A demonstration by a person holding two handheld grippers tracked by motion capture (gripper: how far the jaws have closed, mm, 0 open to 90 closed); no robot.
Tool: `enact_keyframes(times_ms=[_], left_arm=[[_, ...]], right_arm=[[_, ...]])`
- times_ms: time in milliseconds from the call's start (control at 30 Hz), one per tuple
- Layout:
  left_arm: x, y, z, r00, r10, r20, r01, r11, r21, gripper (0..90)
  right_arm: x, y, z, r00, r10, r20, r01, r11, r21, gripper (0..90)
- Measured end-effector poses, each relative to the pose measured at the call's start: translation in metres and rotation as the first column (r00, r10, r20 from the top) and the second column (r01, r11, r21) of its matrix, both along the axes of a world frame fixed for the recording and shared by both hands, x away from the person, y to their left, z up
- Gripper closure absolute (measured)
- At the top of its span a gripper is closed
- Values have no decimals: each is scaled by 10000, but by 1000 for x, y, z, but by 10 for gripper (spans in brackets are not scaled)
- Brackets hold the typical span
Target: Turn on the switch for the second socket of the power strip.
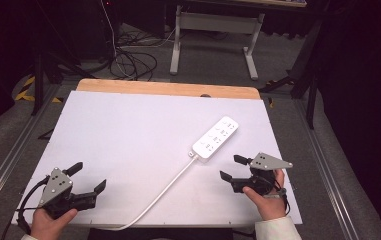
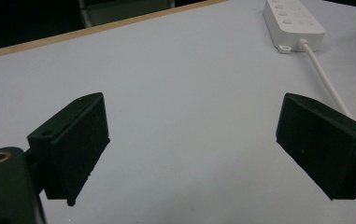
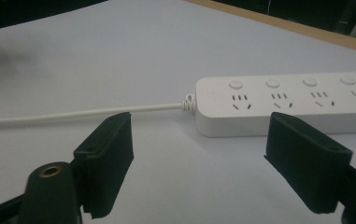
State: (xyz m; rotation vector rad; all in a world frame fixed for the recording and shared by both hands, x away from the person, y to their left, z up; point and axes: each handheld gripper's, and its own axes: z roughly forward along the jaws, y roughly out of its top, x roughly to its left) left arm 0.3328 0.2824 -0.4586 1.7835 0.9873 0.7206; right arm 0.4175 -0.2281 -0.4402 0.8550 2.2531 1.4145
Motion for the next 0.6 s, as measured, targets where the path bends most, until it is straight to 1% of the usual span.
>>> enact_keyframes(times_ms=[100,133,233,300,367,500,567,600], left_arm=[[0,0,0,10000,-66,9,66,10000,36,98],[0,0,0,9999,-123,-16,123,9999,-30,98],[0,-2,0,9997,-237,12,237,9997,-21,98],[-1,-2,0,9997,-255,38,254,9997,48,98],[-1,-2,0,9996,-275,24,275,9996,82,98],[-1,-3,0,9997,-229,52,228,9995,207,98],[-1,-3,0,9997,-248,68,245,9990,365,98],[-1,-4,0,9997,-248,58,246,9991,331,98]], right_arm=[[0,-1,-8,9999,-41,-103,40,10000,-90,213],[0,-1,-11,9998,-44,-180,43,10000,-72,209],[-1,-3,-20,9994,0,-354,-4,9999,-116,197],[-2,-4,-25,9989,23,-463,-31,9999,-165,194],[-2,-6,-31,9984,-77,-552,65,9998,-207,193],[-3,-9,-39,9960,-216,-864,205,9997,-132,191],[-5,-9,-43,9953,-264,-932,243,9994,-237,191],[-6,-9,-44,9951,-293,-943,266,9992,-299,191]])
